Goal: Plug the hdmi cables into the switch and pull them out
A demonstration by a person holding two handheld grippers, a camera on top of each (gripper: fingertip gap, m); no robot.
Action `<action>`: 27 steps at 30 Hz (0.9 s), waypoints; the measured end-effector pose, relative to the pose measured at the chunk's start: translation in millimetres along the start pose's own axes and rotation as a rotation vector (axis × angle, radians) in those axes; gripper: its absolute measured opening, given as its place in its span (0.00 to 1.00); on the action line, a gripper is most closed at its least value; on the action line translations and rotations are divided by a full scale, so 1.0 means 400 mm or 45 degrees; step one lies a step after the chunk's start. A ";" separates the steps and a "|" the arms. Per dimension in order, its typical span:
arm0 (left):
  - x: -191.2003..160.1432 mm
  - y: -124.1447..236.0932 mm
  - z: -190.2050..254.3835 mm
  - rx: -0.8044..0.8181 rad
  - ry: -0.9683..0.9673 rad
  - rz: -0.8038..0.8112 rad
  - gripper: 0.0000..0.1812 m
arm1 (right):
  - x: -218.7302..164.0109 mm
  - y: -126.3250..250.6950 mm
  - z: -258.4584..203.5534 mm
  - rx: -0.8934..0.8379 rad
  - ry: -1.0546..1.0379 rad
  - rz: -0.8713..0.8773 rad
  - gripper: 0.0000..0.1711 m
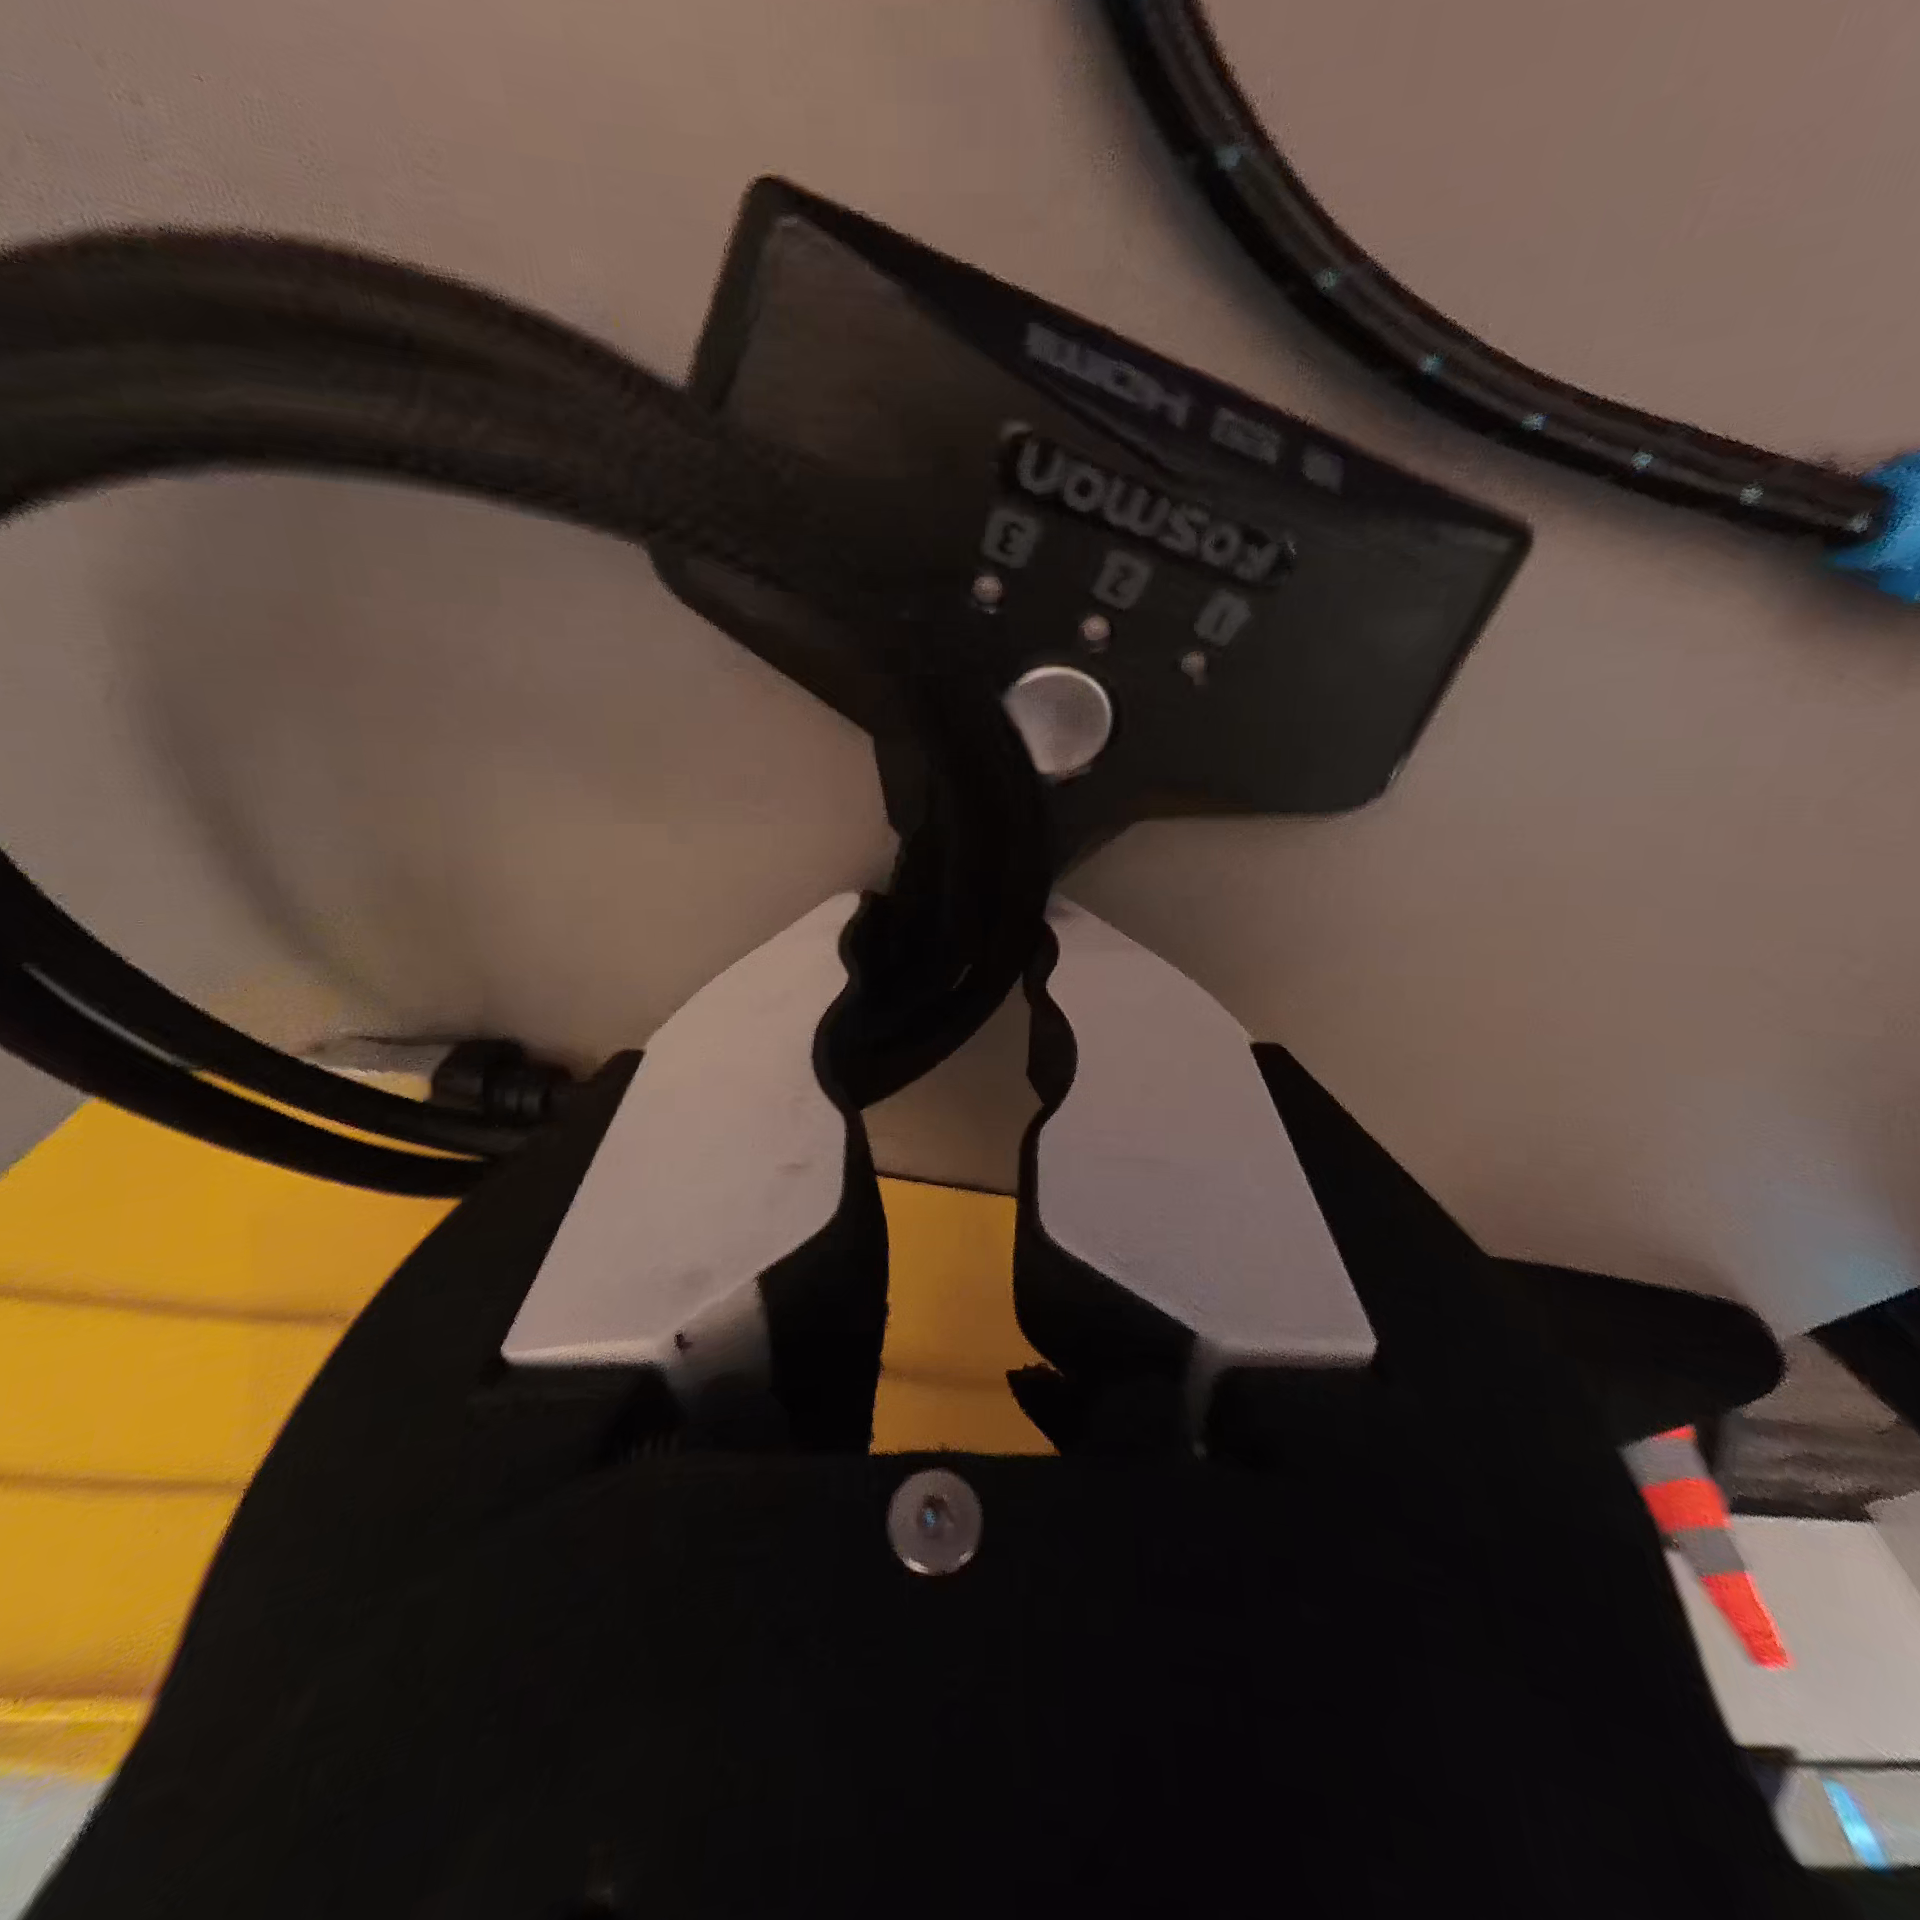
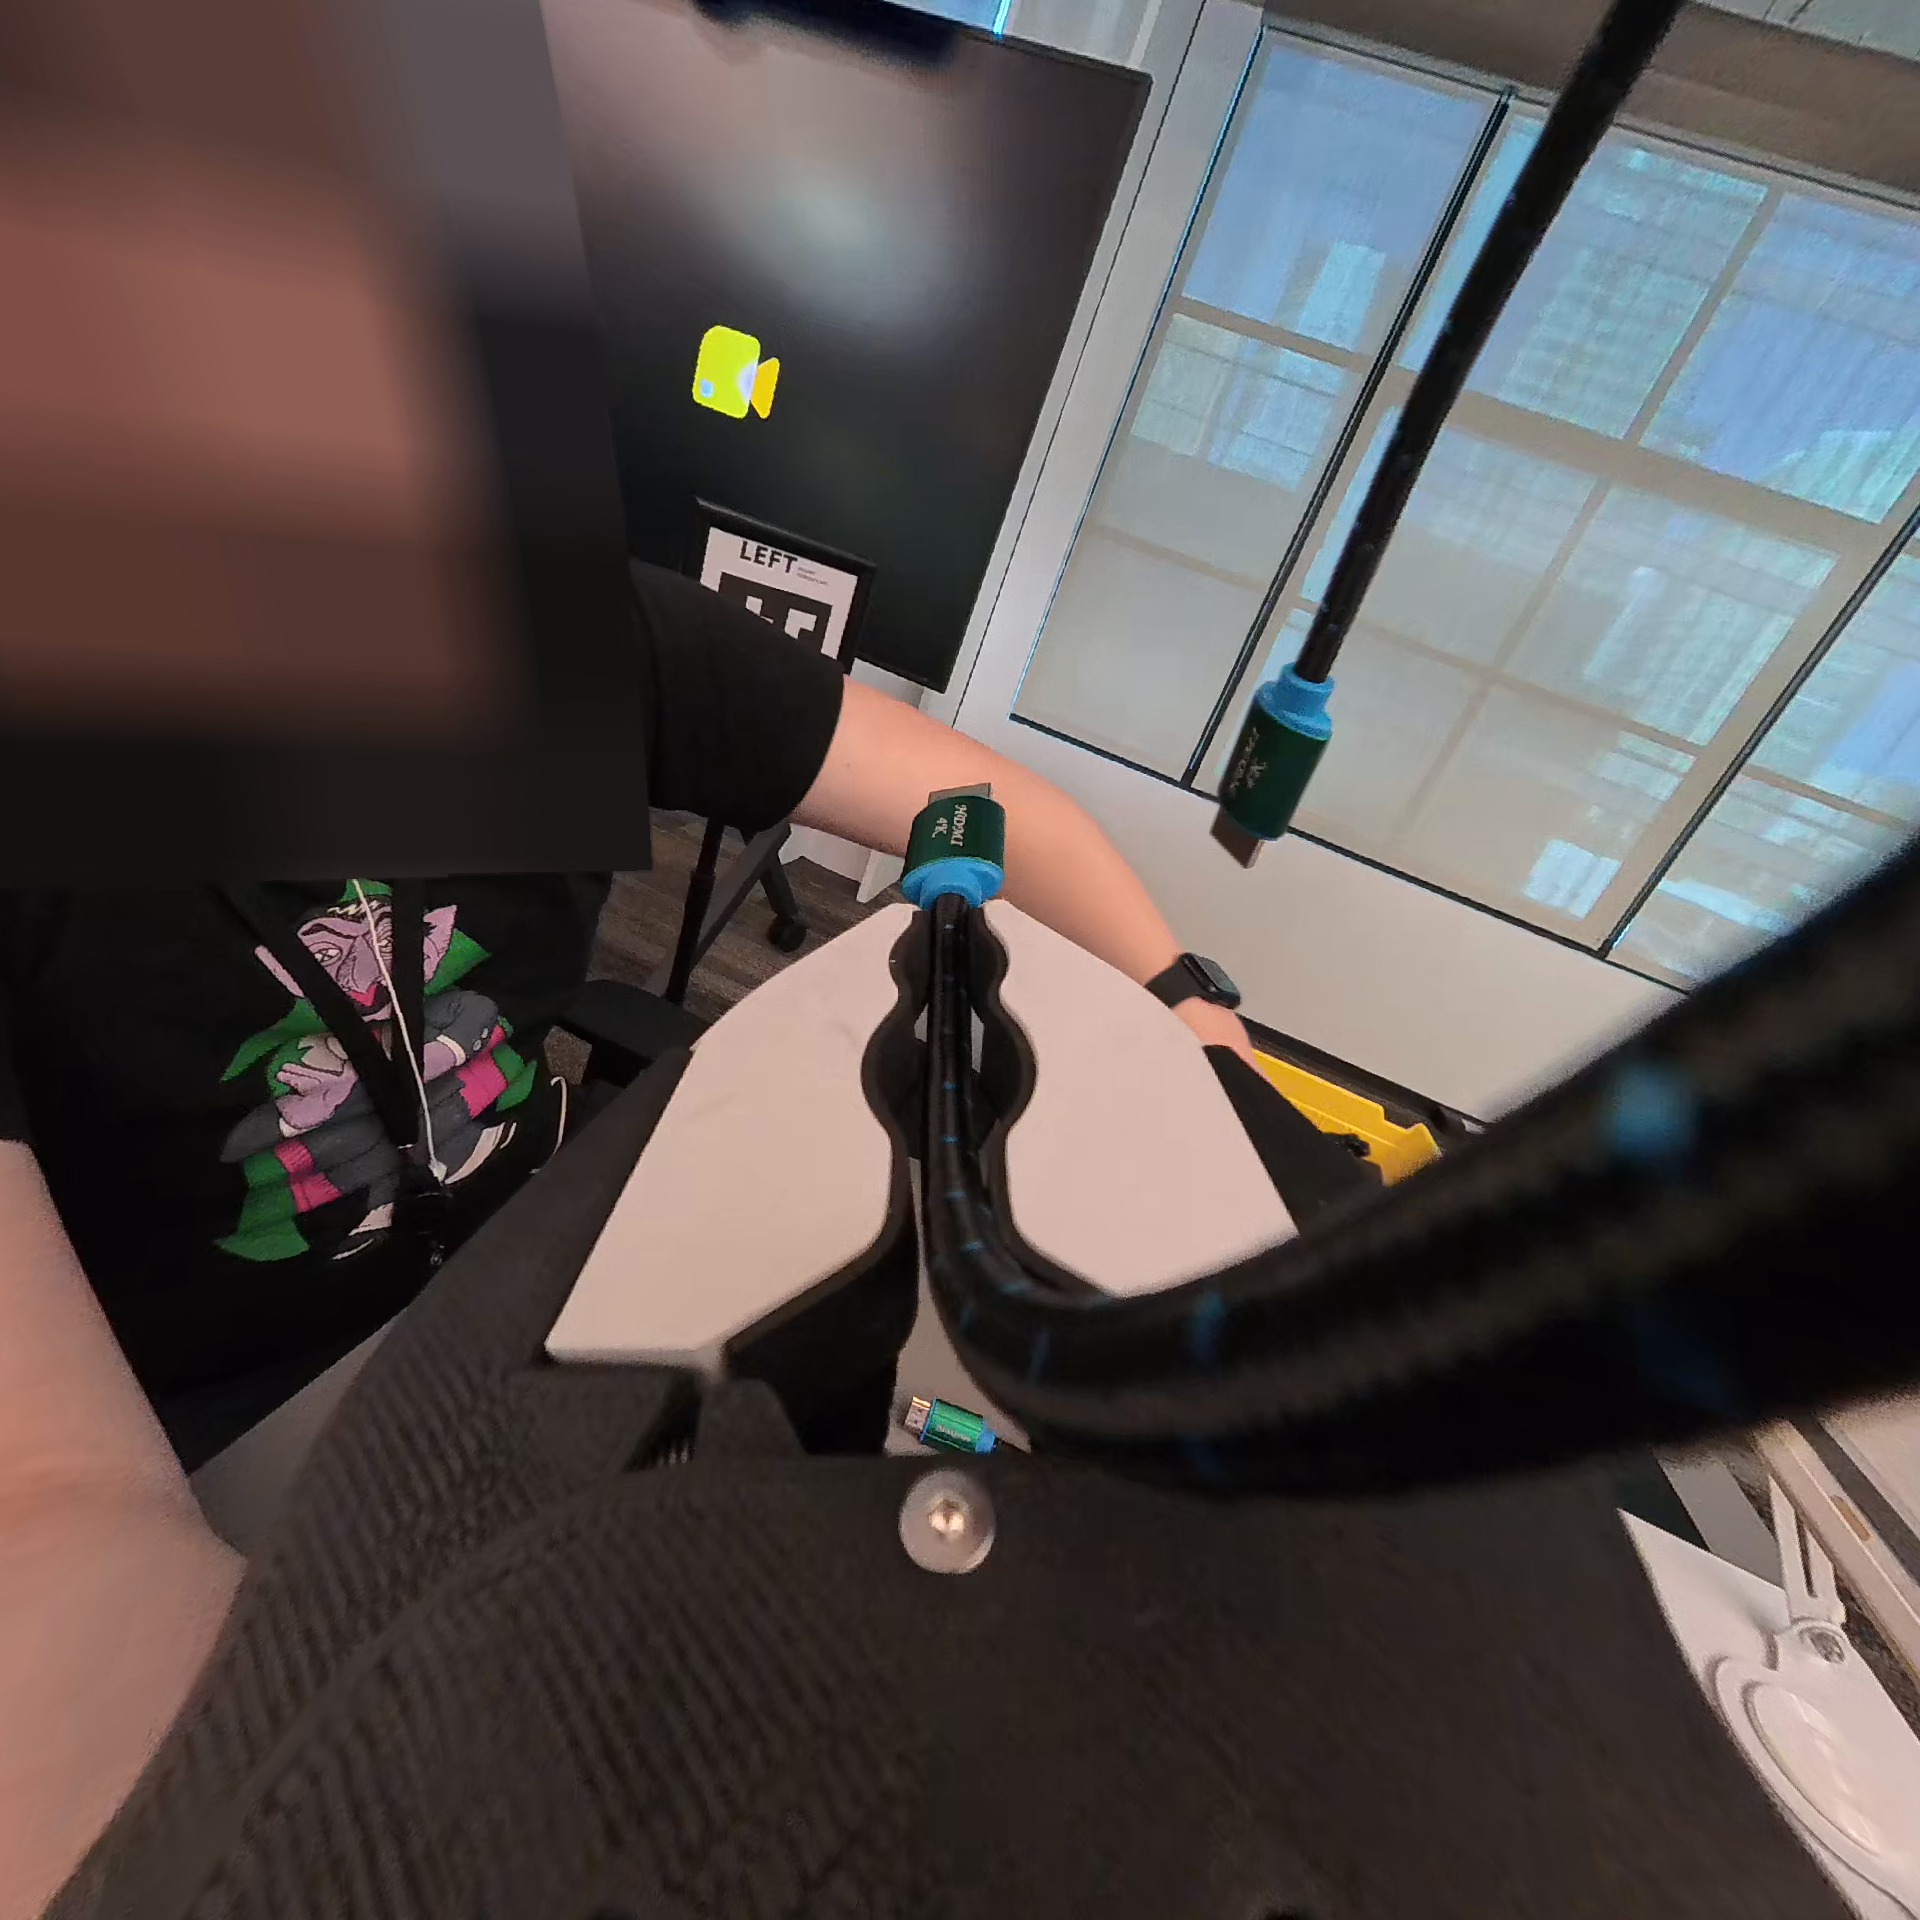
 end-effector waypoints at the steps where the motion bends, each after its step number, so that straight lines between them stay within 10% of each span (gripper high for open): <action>1: -0.001 0.000 0.004 0.007 -0.044 0.004 0.13 | 0.001 0.000 0.000 -0.001 0.002 0.001 0.04; 12: 0.043 0.007 0.028 0.071 -0.437 0.134 0.30 | -0.001 0.003 0.000 -0.012 0.006 -0.010 0.05; 27: 0.047 0.032 0.017 0.066 -0.125 0.319 0.21 | -0.003 -0.004 -0.006 -0.014 0.007 -0.042 0.05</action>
Point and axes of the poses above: each gripper's, where its closed fingertips meet, y back along the fingers, x out of its top, z = x × y across the jaws, the point moved 5 cm from there along y, back along the fingers
